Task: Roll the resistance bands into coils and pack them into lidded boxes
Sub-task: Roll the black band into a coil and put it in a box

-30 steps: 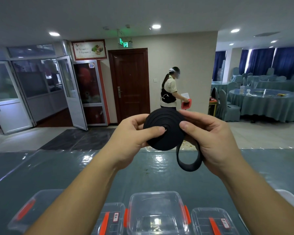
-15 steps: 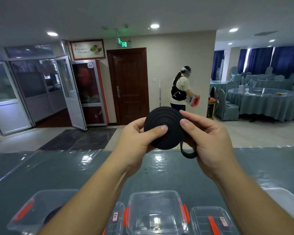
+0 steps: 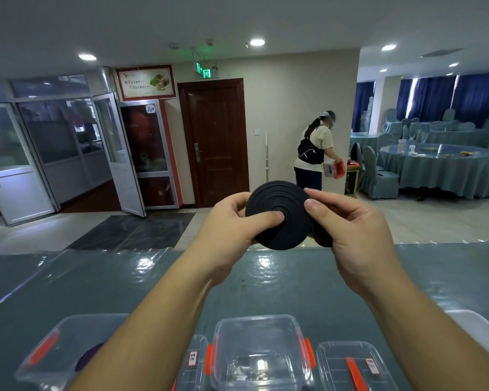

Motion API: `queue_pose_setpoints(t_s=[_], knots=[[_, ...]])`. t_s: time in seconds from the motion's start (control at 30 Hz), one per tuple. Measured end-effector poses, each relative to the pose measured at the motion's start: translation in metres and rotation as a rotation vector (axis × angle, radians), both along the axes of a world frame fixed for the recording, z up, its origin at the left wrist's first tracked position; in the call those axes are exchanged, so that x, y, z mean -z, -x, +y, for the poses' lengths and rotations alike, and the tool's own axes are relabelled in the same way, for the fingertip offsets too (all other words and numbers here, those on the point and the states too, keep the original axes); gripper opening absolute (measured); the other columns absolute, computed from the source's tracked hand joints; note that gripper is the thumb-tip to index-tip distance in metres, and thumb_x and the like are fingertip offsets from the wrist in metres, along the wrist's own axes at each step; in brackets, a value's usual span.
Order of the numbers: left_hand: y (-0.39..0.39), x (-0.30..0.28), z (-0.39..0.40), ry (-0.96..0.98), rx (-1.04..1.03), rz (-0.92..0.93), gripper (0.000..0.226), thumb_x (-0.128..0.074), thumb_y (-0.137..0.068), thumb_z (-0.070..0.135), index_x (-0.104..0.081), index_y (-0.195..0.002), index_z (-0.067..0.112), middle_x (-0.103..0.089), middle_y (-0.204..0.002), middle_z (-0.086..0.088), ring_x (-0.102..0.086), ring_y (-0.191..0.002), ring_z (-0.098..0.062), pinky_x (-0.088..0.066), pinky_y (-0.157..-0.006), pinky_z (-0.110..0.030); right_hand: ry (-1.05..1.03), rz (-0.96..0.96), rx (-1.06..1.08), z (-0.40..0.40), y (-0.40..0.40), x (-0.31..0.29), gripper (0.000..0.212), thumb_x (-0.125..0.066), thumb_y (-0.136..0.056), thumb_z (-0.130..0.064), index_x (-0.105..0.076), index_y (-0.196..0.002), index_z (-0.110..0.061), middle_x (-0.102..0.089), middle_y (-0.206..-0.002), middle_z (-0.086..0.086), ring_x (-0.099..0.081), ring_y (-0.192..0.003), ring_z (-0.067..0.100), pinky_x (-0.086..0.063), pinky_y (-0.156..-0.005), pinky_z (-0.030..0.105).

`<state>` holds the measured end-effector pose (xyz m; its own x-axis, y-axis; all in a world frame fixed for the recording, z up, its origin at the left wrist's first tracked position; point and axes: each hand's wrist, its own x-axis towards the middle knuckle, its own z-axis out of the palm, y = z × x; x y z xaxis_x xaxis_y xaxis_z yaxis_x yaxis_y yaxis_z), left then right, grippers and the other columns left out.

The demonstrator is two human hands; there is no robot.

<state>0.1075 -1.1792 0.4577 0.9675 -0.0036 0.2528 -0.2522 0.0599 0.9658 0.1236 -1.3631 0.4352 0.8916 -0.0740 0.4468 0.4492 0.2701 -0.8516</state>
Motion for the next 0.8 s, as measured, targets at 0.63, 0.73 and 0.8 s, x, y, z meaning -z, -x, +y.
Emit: queue_pose_setpoints(t_s=[0.63, 0.73, 0.8], knots=[[-0.001, 0.025, 0.007, -0.142, 0.217, 0.223, 0.056, -0.081, -0.076, 0.021, -0.067, -0.127, 0.002, -0.077, -0.115, -0.016, -0.076, -0.103, -0.029, -0.062, -0.091, -0.044, 0.139, 0.079, -0.104, -0.023, 0.002, 0.023, 0.011, -0.073, -0.09, -0.005, -0.073, -0.096, -0.014, -0.081, -0.088, 0.011, -0.078, -0.079, 0.021, -0.061, -0.065, 0.028], [0.0, 0.031, 0.001, -0.136, 0.202, 0.184, 0.044, -0.076, -0.082, 0.026, -0.072, -0.122, 0.007, -0.078, -0.113, -0.016, -0.076, -0.102, -0.027, -0.062, -0.093, -0.047, 0.103, 0.092, -0.091, -0.024, 0.003, 0.027, 0.007, -0.071, -0.093, -0.005, -0.072, -0.091, -0.012, -0.081, -0.084, 0.009, -0.078, -0.075, 0.018, -0.062, -0.063, 0.027], [0.001, 0.038, -0.008, -0.067, 0.153, 0.16, 0.042, -0.074, -0.083, 0.027, -0.073, -0.12, 0.007, -0.079, -0.11, -0.014, -0.076, -0.097, -0.024, -0.063, -0.088, -0.044, 0.039, 0.112, -0.079, -0.024, 0.006, 0.032, 0.012, -0.065, -0.099, -0.01, -0.076, -0.094, -0.013, -0.081, -0.087, 0.005, -0.078, -0.079, 0.014, -0.062, -0.066, 0.026]])
